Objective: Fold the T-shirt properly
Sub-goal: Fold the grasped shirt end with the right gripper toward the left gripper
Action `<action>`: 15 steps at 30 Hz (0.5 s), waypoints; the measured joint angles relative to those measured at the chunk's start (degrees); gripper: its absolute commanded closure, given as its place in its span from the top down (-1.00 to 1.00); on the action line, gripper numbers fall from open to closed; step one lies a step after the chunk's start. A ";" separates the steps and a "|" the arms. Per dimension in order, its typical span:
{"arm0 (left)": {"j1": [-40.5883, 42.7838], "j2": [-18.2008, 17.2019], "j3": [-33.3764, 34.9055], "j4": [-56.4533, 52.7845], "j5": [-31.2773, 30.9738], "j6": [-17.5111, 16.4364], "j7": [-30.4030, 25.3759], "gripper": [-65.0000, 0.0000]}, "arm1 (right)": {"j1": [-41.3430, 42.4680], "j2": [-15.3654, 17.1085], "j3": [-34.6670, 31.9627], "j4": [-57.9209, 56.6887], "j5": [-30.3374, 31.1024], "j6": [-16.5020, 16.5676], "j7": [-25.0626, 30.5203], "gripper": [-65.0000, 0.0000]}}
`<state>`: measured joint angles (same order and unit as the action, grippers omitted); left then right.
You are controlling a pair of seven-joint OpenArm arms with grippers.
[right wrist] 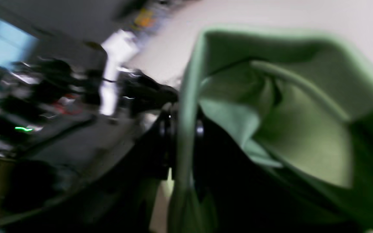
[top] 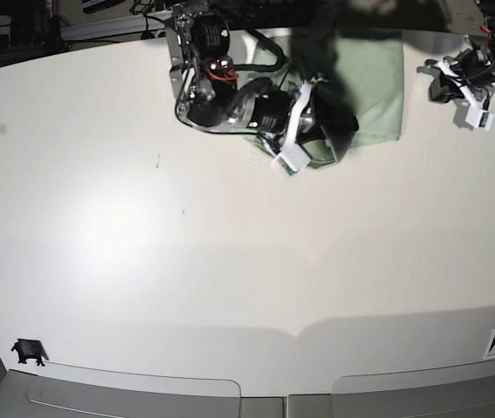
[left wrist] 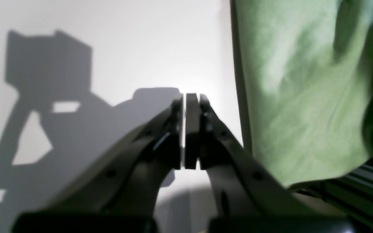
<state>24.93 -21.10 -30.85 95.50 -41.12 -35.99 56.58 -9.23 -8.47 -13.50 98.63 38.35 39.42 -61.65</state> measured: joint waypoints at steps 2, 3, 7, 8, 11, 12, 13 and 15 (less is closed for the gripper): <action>0.00 -0.02 0.00 0.00 -0.02 0.00 -0.02 -1.00 | -0.15 0.09 -2.49 0.00 -4.74 0.00 1.09 -1.00; 0.00 0.00 0.00 0.00 0.00 0.00 0.00 -1.00 | -0.26 0.07 -3.76 -0.04 -5.49 0.04 1.44 -1.00; 0.00 -0.02 0.00 0.00 0.00 0.00 0.00 -1.00 | -0.11 0.04 -7.17 -0.04 -5.44 0.04 2.54 -1.00; 0.00 0.00 0.00 0.00 0.02 0.00 0.00 -1.00 | -0.13 0.04 -7.61 -0.04 -5.42 0.04 2.71 -1.00; 0.00 0.00 0.00 0.00 0.02 0.00 0.00 -1.00 | -0.13 0.04 -8.15 -0.04 -5.40 0.04 3.91 -1.00; 0.00 0.00 0.00 0.00 0.00 -0.02 0.00 -1.00 | -0.11 0.07 -8.15 -0.04 -5.42 0.04 4.76 -1.00; 0.00 0.00 0.00 0.00 0.00 0.00 0.00 -1.00 | -0.13 0.07 -8.13 -0.04 -5.77 0.04 5.44 -1.00; 0.00 0.00 0.00 0.00 0.00 0.00 0.00 -1.00 | -0.13 0.04 -8.15 -0.04 -6.86 0.04 5.95 -1.00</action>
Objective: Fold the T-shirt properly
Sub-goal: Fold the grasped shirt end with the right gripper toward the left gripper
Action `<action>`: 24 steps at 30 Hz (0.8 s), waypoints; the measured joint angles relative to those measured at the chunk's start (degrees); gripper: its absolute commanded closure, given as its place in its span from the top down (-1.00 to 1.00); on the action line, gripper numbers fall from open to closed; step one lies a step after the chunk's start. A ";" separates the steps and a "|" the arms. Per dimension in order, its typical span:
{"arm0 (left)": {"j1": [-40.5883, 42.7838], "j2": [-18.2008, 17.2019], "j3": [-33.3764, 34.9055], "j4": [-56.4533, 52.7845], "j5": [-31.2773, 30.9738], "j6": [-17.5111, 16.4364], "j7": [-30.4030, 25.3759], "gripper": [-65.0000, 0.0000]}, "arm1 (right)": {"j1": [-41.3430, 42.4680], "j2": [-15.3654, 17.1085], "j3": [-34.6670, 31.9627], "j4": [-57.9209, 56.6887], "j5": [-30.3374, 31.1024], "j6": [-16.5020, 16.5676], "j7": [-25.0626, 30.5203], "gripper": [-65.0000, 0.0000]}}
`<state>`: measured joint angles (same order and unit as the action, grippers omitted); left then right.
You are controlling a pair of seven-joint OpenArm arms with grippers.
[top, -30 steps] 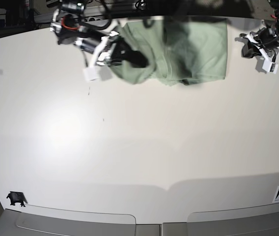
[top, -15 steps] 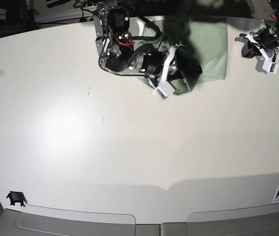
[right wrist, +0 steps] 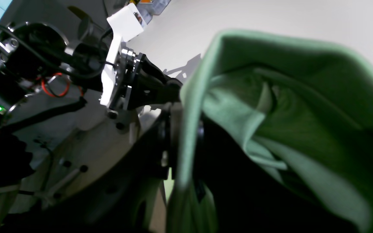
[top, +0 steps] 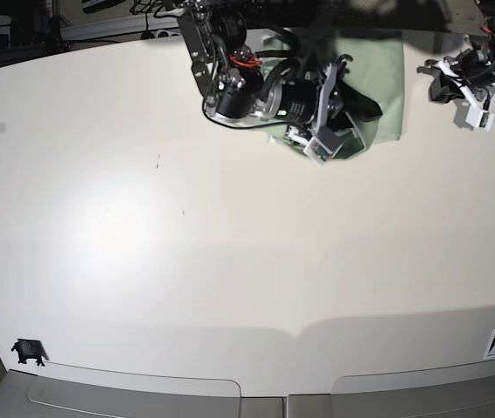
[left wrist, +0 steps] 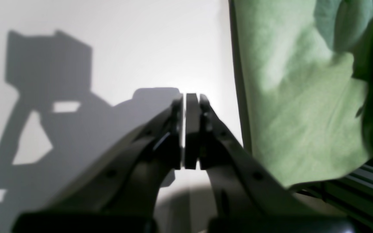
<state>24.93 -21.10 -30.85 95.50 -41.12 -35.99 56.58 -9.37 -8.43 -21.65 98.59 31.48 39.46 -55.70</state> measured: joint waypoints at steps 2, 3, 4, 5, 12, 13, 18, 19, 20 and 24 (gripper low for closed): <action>0.00 0.00 0.00 0.00 0.02 0.00 0.02 -1.00 | 0.00 0.02 0.00 0.00 0.00 0.00 -0.02 -1.00; 0.00 0.00 0.00 0.00 0.00 0.00 0.00 -1.00 | 0.00 0.02 0.00 0.00 0.00 0.00 0.26 -1.00; 0.00 0.00 0.00 0.00 0.00 0.00 0.00 -1.00 | 0.00 0.02 0.00 0.00 0.02 0.00 0.72 -1.00; 0.00 0.00 0.00 0.00 0.00 0.00 0.00 -1.00 | 0.00 0.02 0.00 0.00 0.00 0.00 1.20 -1.00; 0.00 0.00 0.00 0.00 0.02 0.00 0.00 -1.00 | 0.02 0.04 -3.85 -3.08 -0.33 0.00 5.16 -1.00; 0.00 0.00 0.00 0.00 0.00 0.00 -0.02 -1.00 | 0.02 0.04 -4.66 -3.63 -1.88 0.00 5.35 -1.00; 0.00 0.00 0.00 0.00 0.00 0.00 0.00 -1.00 | 0.15 0.15 -6.67 -4.00 -5.18 0.00 7.74 -1.00; 0.00 0.00 0.00 0.00 0.00 0.00 0.00 -1.00 | 0.17 0.15 -6.75 -3.98 -5.18 0.00 7.74 -1.00; 0.00 0.00 0.00 0.00 0.00 0.00 0.00 -1.00 | 0.15 0.15 -6.80 -3.98 -5.18 0.00 7.74 -1.00; 0.00 0.00 0.00 0.00 0.02 0.00 0.00 -1.00 | 0.15 0.17 -7.45 -4.00 -2.71 -0.02 7.72 -0.64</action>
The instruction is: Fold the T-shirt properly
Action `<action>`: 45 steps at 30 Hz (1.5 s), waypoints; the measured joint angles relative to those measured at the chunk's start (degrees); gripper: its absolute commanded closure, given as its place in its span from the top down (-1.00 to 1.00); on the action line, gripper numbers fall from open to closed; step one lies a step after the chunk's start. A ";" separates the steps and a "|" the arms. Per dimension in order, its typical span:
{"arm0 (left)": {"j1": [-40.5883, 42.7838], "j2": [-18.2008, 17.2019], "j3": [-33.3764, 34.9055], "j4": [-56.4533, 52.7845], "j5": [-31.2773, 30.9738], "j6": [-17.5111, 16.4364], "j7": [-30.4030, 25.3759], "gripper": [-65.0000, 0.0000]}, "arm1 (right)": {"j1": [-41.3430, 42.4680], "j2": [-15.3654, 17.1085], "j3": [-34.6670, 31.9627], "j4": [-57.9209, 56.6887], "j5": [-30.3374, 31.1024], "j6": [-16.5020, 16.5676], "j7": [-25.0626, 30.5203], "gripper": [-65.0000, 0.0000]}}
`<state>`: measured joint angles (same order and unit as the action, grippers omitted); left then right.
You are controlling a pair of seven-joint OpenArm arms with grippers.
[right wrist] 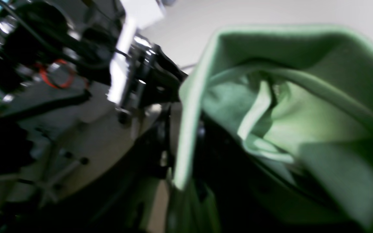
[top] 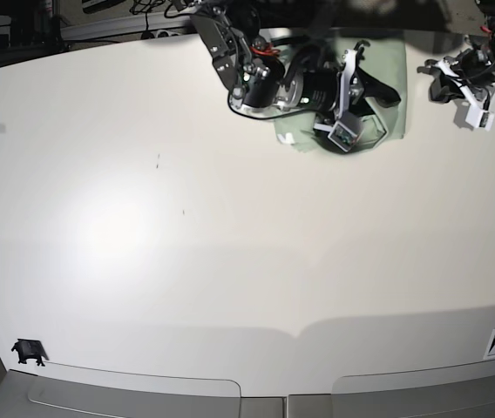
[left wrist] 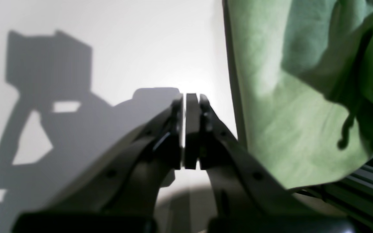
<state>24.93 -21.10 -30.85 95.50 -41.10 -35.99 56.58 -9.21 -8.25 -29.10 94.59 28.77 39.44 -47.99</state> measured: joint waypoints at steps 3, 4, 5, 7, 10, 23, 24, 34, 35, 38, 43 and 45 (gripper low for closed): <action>0.00 0.00 0.00 0.00 -0.02 -0.02 0.00 -1.00 | 0.02 0.00 -0.74 0.02 6.64 0.00 0.24 -0.23; 0.00 0.00 0.00 0.00 0.00 0.00 0.00 -1.00 | 0.00 -0.02 -0.85 0.02 9.18 0.02 0.22 -0.22; 0.00 0.00 0.00 0.00 -0.02 0.00 0.00 -1.00 | 0.02 -0.02 -1.05 0.02 11.58 0.02 0.26 -0.22; 0.00 -0.02 0.00 0.00 0.00 0.00 0.00 -1.00 | 0.35 0.00 -1.25 0.02 15.32 0.00 0.20 -0.22; 0.00 0.00 0.00 0.00 -0.02 0.00 0.00 -1.00 | 0.98 -0.02 -1.33 0.02 19.61 0.02 0.44 -0.22; 0.11 -4.46 -5.66 0.00 -14.40 -1.20 3.74 -0.96 | 8.76 -0.35 14.82 6.64 13.35 0.07 -8.48 -0.22; 0.11 -4.44 -7.32 0.00 -16.31 -2.38 4.81 -0.81 | 9.05 -0.33 17.49 7.15 13.29 0.07 -10.12 -0.22; 2.05 -4.28 -12.37 0.24 -42.66 -3.67 21.40 -0.30 | 8.13 3.69 37.05 7.48 13.33 0.07 -15.52 -0.22; 3.19 -3.98 -11.89 0.22 -42.56 -3.69 21.51 -0.30 | 7.43 4.70 37.51 7.50 13.42 0.07 -15.41 -0.22; 5.75 -1.27 -10.21 0.22 -42.10 -3.67 21.92 -0.30 | 4.52 6.47 37.44 7.50 13.31 0.07 -15.65 -0.22; 6.49 0.70 -5.16 0.22 -40.76 -3.69 21.70 -0.30 | 1.09 6.36 34.93 7.48 13.31 0.07 -15.67 -0.23; 6.49 0.98 -1.51 0.20 -39.08 -3.69 21.70 -0.30 | 0.52 6.34 33.31 7.48 13.25 0.07 -15.63 -0.23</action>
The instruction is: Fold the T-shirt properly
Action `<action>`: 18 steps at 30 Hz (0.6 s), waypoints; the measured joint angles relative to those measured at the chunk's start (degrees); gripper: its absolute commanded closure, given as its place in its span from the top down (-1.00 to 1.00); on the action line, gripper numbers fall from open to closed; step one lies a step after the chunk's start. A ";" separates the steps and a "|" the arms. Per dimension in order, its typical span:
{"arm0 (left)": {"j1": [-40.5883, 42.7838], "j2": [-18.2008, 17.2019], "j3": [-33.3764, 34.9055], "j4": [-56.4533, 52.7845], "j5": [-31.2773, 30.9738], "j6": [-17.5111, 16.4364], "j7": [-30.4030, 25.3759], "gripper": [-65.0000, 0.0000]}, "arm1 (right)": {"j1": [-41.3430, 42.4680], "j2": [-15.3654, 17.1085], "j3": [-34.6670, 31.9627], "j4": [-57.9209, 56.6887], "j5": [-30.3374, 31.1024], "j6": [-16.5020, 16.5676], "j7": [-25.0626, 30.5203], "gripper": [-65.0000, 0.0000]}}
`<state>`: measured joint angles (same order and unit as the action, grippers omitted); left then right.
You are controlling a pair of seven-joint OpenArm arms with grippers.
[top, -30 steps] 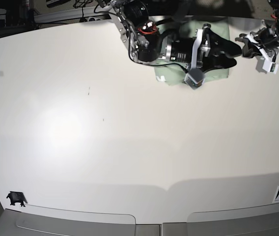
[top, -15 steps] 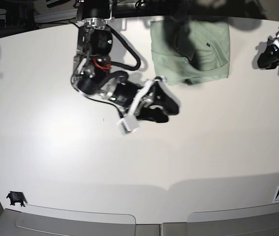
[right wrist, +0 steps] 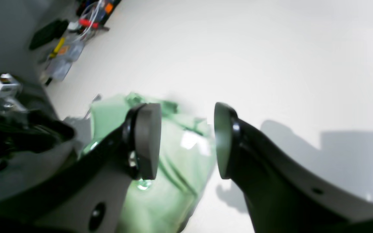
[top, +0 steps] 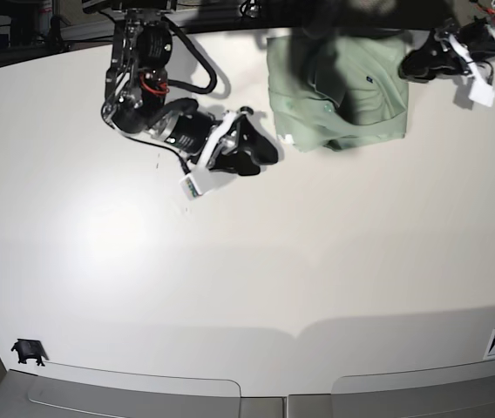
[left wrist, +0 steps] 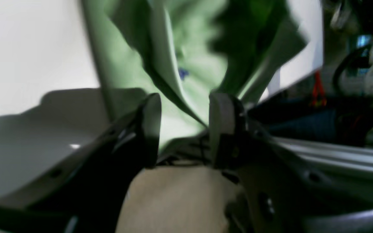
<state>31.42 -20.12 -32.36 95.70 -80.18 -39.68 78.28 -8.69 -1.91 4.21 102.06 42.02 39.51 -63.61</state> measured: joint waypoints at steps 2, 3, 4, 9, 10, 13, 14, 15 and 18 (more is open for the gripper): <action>0.00 0.31 3.56 0.00 2.36 0.00 -1.88 -0.30 | -0.07 0.00 -1.40 0.00 -0.09 0.00 0.07 -0.23; -0.04 0.63 4.74 0.02 5.40 -0.02 -3.67 -0.30 | -0.04 0.02 -1.95 0.00 -1.03 0.00 0.15 -0.23; -0.04 1.20 5.55 0.02 8.74 -0.04 -5.70 -0.30 | -0.04 0.02 -2.19 0.00 -2.60 0.00 0.85 -0.23; -0.02 4.33 6.91 0.00 14.23 0.39 -8.04 -0.30 | -0.04 0.02 -2.47 0.00 -4.48 0.02 1.81 -0.23; -0.02 4.61 6.91 0.00 14.03 0.42 -8.02 -0.30 | -0.04 0.02 -2.47 0.00 -4.50 0.00 1.79 -0.23; -0.02 4.68 6.91 0.00 14.03 0.39 -8.02 -0.30 | -0.04 0.13 -2.47 0.00 -4.52 0.00 1.86 -0.23; -0.02 4.59 6.88 0.00 14.03 0.42 -8.02 -0.31 | -0.04 0.02 -2.47 0.00 -4.50 0.00 2.12 -0.23; -0.02 4.57 6.88 0.00 14.03 0.42 -8.02 -0.33 | -0.04 0.02 -2.47 0.00 -4.52 0.00 2.45 -0.23; -0.04 4.68 6.88 0.00 14.01 0.39 -8.87 -0.52 | -0.04 0.04 -2.47 0.00 -4.52 0.00 2.51 -0.23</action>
<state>31.38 -15.44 -25.47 95.70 -66.17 -39.29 69.41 -8.73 -1.87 1.74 102.06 37.50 39.51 -61.10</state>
